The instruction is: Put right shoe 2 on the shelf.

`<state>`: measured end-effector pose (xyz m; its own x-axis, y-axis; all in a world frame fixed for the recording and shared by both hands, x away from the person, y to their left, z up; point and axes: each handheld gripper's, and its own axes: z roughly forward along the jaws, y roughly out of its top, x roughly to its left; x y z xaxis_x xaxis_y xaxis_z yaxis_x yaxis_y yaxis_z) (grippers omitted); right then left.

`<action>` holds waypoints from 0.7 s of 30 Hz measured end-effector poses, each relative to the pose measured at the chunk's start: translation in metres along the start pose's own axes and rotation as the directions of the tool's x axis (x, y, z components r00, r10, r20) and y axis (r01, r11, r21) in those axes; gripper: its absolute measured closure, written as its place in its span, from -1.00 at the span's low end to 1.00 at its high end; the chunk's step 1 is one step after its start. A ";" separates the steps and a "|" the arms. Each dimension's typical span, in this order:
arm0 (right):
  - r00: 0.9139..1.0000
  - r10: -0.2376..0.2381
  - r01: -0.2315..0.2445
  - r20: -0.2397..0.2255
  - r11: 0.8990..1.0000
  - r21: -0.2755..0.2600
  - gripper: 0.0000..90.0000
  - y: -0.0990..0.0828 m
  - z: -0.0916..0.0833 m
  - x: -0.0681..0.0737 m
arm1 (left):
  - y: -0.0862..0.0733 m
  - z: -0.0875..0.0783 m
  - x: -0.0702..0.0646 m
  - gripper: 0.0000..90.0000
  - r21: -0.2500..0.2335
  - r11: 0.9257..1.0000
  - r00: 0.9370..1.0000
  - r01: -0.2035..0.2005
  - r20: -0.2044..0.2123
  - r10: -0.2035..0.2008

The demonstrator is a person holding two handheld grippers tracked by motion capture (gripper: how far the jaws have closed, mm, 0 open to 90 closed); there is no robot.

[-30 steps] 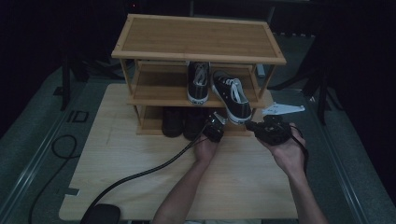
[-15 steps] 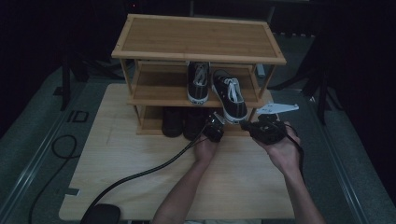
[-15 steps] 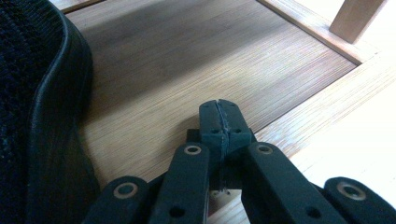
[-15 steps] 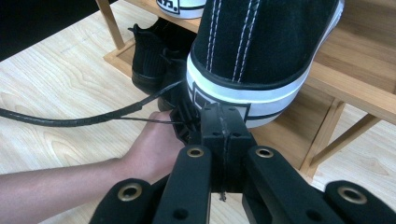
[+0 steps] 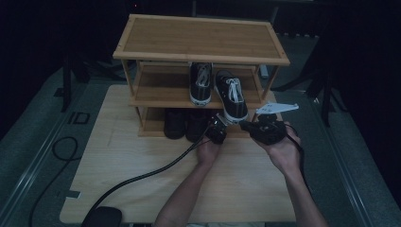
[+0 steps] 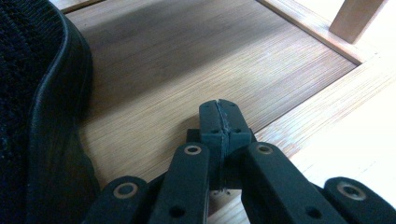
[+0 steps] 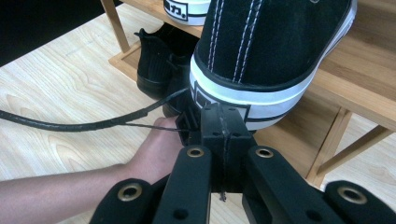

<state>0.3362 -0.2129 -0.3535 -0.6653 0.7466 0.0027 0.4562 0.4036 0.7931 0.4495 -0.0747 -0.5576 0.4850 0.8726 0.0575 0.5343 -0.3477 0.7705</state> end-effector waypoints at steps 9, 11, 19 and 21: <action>1.000 -0.001 0.001 -0.011 1.000 -0.005 1.00 0.003 0.005 0.001 | 0.000 0.000 0.000 1.00 0.000 1.000 1.000 0.000 0.000 0.000; 1.000 -0.002 0.002 -0.012 1.000 -0.005 1.00 0.004 0.006 0.002 | 0.000 0.000 0.000 1.00 0.000 1.000 1.000 0.000 0.000 0.000; 1.000 -0.005 0.005 -0.016 1.000 -0.008 1.00 0.008 0.011 0.004 | 0.000 0.000 0.000 1.00 0.000 1.000 1.000 -0.001 -0.001 0.001; 1.000 -0.009 0.009 -0.013 1.000 -0.009 1.00 0.009 0.013 0.003 | 0.000 0.000 0.000 1.00 0.000 1.000 1.000 -0.001 -0.001 0.001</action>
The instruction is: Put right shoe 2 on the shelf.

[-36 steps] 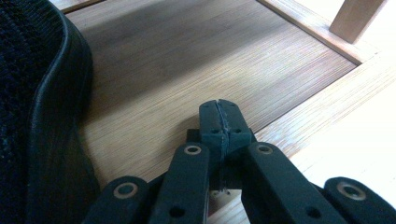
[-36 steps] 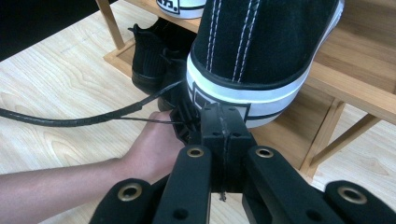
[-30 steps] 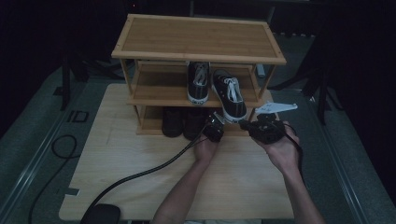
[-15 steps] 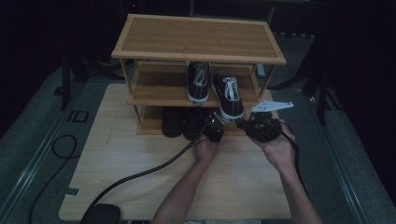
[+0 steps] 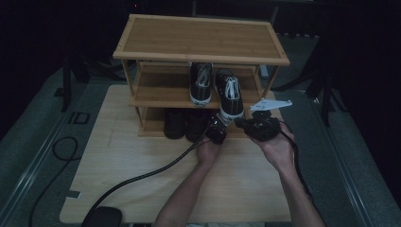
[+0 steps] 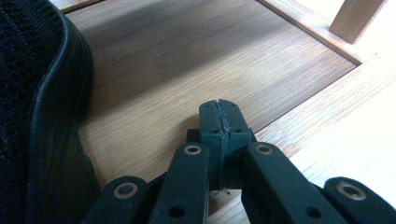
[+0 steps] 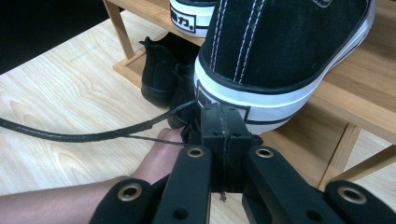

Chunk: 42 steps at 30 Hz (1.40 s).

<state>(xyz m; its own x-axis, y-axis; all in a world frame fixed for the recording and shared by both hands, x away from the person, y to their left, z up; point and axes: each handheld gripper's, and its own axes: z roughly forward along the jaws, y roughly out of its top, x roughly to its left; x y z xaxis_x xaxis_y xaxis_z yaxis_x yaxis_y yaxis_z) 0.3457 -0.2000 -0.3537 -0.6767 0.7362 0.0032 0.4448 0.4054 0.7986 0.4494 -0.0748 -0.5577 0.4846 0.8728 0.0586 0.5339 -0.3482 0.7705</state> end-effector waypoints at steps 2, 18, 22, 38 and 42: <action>1.000 0.001 -0.001 0.009 1.000 0.002 1.00 0.001 0.001 0.000 | 0.000 0.000 0.000 1.00 0.000 1.000 1.000 0.001 0.000 -0.001; 1.000 0.008 -0.008 -0.006 1.000 -0.002 1.00 0.008 0.012 -0.003 | 0.000 0.000 0.000 1.00 -0.003 1.000 1.000 0.003 0.000 -0.003; 1.000 0.010 -0.010 -0.005 1.000 -0.002 1.00 0.010 0.014 -0.004 | 0.000 0.000 0.000 1.00 -0.001 1.000 1.000 0.003 0.001 -0.003; 1.000 0.022 -0.022 0.015 1.000 0.008 1.00 0.013 0.027 -0.008 | 0.000 -0.001 0.001 1.00 0.013 1.000 1.000 -0.014 -0.001 0.014; 1.000 0.028 -0.028 0.008 1.000 0.004 1.00 0.014 0.030 -0.009 | 0.000 -0.001 0.001 1.00 0.012 1.000 1.000 -0.014 -0.001 0.014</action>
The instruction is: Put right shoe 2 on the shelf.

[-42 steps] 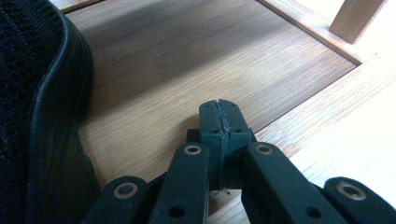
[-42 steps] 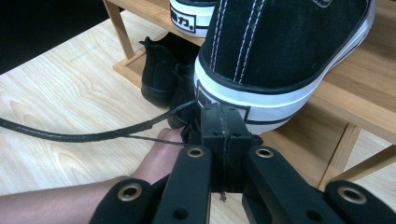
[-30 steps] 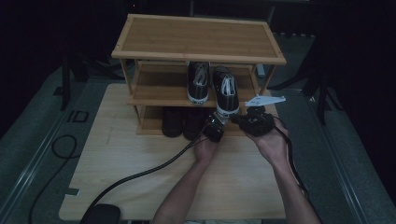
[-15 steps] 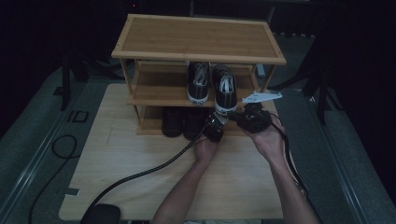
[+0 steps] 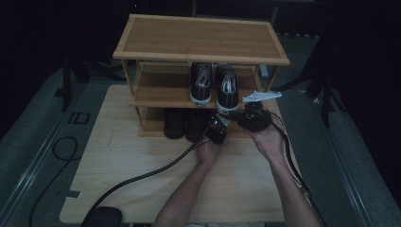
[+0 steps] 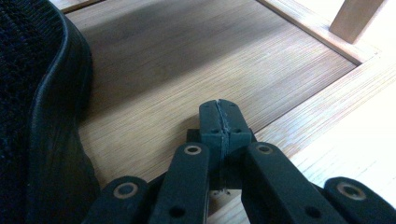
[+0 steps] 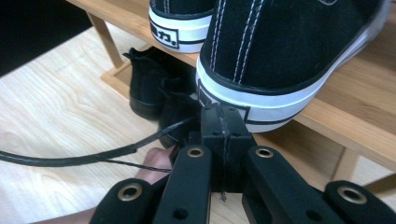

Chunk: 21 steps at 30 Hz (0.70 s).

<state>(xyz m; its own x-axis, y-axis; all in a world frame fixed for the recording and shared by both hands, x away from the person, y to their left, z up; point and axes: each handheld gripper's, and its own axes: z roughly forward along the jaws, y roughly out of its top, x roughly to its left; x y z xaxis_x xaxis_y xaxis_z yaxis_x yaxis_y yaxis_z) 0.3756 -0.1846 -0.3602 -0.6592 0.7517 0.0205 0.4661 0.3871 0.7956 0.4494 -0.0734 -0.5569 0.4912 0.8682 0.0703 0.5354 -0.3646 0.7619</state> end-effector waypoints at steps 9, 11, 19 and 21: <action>1.000 -0.001 0.001 -0.001 1.000 0.008 1.00 0.002 0.007 -0.001 | 0.000 0.000 0.000 1.00 0.000 1.000 1.000 0.001 0.001 -0.001; 1.000 -0.002 0.002 0.006 1.000 0.010 1.00 0.003 0.009 -0.001 | 0.000 0.000 0.000 1.00 0.002 1.000 1.000 0.002 0.001 -0.002; 1.000 -0.004 0.004 0.001 1.000 0.014 1.00 0.005 0.015 -0.003 | 0.000 0.000 0.001 1.00 0.004 1.000 1.000 0.002 0.002 -0.002; 1.000 0.002 -0.002 -0.006 1.000 0.018 1.00 0.005 0.016 -0.004 | 0.000 0.000 0.001 1.00 0.003 1.000 1.000 0.002 0.002 -0.002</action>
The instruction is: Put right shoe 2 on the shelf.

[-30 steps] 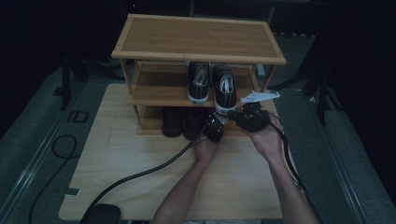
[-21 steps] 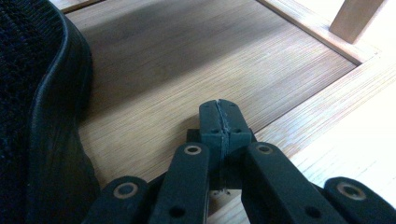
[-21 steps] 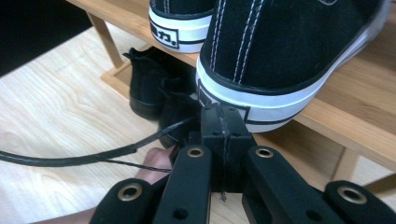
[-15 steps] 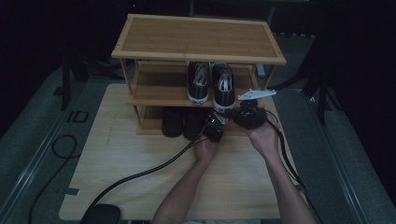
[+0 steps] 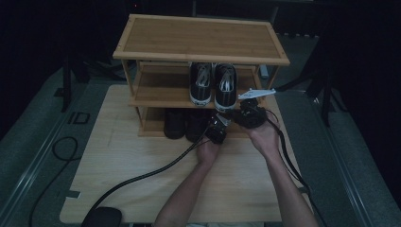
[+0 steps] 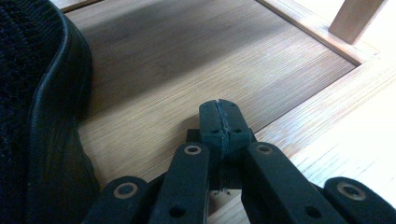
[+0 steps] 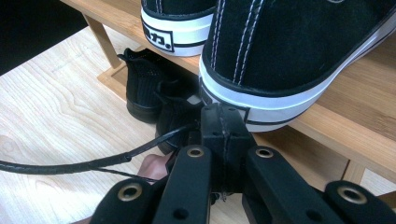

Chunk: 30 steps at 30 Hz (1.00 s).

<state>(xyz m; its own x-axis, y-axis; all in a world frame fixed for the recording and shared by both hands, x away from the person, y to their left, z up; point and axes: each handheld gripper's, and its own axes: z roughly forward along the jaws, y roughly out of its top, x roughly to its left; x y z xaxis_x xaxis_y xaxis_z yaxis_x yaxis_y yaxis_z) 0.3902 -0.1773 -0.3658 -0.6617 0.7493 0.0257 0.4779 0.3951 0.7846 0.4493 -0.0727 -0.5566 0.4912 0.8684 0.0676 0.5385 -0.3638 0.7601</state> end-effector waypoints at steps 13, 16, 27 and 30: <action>1.000 0.009 -0.009 0.007 1.000 -0.013 1.00 0.002 0.004 0.000 | 0.000 0.000 0.000 1.00 0.000 1.000 1.000 0.001 0.000 -0.001; 1.000 -0.004 0.004 0.016 1.000 -0.007 1.00 0.004 0.007 0.002 | 0.000 0.000 0.000 1.00 0.001 1.000 1.000 0.001 -0.001 -0.001; 1.000 -0.013 0.013 0.016 1.000 0.009 1.00 0.010 0.018 0.006 | 0.000 0.000 0.000 1.00 0.000 1.000 1.000 0.001 0.002 -0.001; 1.000 -0.012 0.012 0.013 1.000 0.010 1.00 0.011 0.017 0.005 | 0.000 0.000 0.000 1.00 0.001 1.000 1.000 0.001 0.001 -0.001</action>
<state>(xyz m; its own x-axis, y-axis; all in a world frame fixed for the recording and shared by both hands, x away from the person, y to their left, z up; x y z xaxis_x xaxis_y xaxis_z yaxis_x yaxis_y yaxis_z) 0.4021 -0.1601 -0.3679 -0.6596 0.7515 0.0082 0.4758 0.4091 0.7786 0.4494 -0.0726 -0.5566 0.4911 0.8686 0.0661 0.5396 -0.3629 0.7597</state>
